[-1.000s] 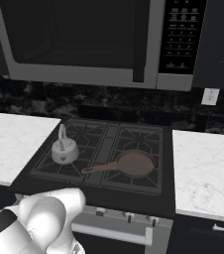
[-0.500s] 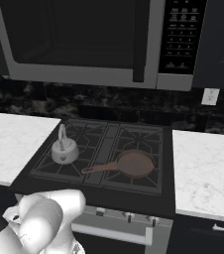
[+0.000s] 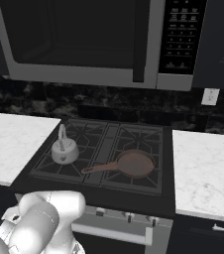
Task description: Pick the kettle from the counter and place it on a stove burner. Then turn the burner on.
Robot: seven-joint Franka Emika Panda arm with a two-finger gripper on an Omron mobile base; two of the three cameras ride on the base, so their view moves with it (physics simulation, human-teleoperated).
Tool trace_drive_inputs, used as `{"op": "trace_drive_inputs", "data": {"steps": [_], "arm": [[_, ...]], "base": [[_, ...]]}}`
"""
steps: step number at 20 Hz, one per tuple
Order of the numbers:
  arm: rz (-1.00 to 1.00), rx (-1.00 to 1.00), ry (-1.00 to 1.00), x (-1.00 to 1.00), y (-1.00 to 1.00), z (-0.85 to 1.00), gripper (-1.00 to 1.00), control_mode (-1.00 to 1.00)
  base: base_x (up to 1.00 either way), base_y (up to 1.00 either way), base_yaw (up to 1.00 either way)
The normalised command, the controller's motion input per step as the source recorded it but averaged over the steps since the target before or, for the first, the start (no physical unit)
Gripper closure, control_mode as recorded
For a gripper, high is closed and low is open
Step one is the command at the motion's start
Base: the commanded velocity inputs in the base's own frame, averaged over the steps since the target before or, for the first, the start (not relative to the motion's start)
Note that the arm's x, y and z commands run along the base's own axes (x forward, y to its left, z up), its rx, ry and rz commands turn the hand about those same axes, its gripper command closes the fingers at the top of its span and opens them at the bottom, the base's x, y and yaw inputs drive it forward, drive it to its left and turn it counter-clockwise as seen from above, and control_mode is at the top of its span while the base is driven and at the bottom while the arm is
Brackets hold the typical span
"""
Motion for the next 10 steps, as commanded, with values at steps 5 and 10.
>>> {"op": "trace_drive_inputs", "data": {"steps": [5,10], "arm": [[0.0,0.0,0.0,0.18,0.05,-0.05,-1.0,-1.0],[0.0,0.0,0.0,0.23,0.0,0.0,-1.0,-1.0]], "base": [[0.0,0.0,0.0],[0.0,0.0,0.0]]}}
